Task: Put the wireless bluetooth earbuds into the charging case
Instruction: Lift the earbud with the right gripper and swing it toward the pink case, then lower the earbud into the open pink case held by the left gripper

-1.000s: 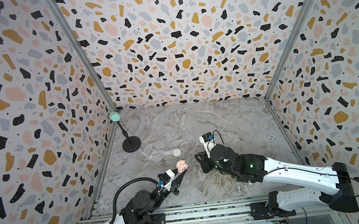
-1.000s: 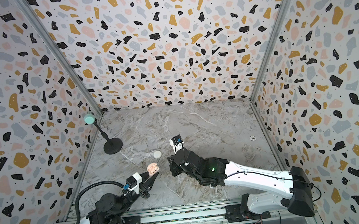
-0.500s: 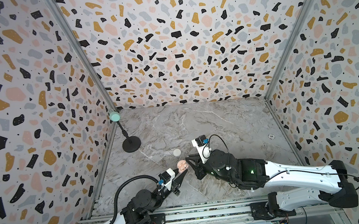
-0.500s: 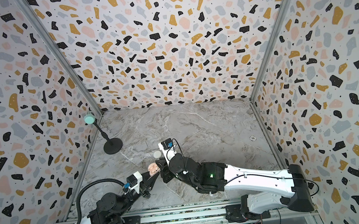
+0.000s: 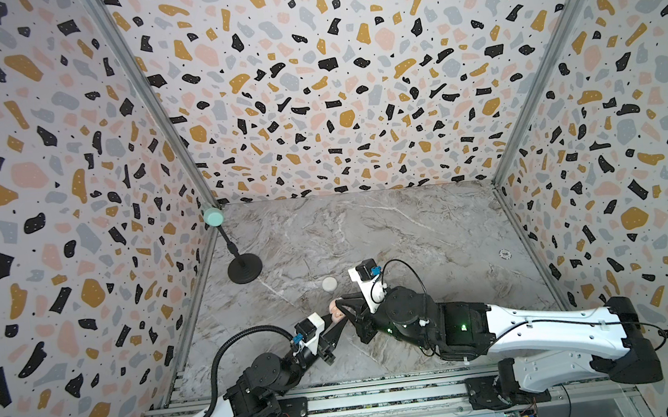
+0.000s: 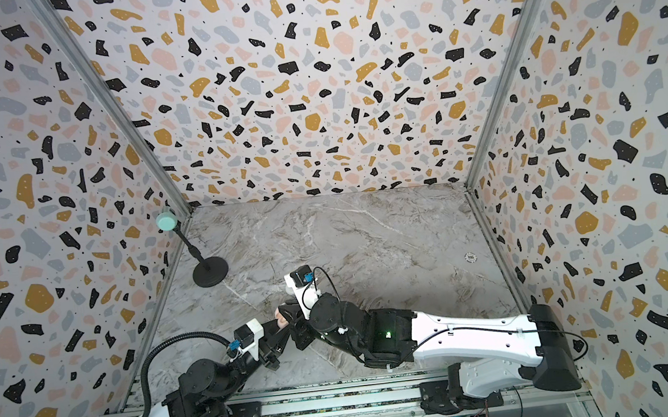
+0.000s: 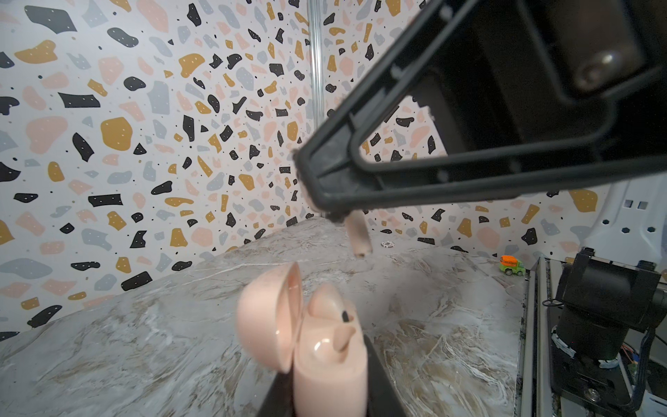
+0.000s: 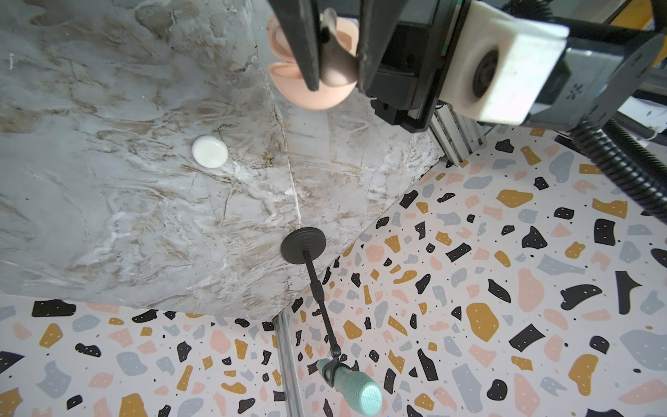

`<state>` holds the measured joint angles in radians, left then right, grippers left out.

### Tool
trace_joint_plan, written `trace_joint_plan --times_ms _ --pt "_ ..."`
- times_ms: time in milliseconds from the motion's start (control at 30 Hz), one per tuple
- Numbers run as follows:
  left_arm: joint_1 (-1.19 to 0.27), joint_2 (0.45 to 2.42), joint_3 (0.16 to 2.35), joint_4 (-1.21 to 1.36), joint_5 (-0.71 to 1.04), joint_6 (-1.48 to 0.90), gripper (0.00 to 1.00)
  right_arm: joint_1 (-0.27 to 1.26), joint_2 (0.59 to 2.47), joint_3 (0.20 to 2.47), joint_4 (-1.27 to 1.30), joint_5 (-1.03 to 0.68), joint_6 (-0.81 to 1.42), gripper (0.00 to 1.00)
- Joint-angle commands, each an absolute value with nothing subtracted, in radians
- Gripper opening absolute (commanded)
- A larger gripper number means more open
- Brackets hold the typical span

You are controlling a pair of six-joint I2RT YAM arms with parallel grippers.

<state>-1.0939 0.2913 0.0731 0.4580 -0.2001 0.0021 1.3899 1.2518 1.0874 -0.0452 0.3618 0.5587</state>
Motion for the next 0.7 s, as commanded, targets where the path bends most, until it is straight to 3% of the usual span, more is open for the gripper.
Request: trace_joint_plan --times_ms 0,667 --pt "-1.089 0.279 0.075 0.536 -0.192 -0.017 0.0 1.395 1.254 1.076 -0.008 0.355 0.549 0.12" --pt "-1.09 0.262 0.075 0.535 -0.197 -0.035 0.0 1.398 1.279 1.021 0.048 0.349 0.546 0.1"
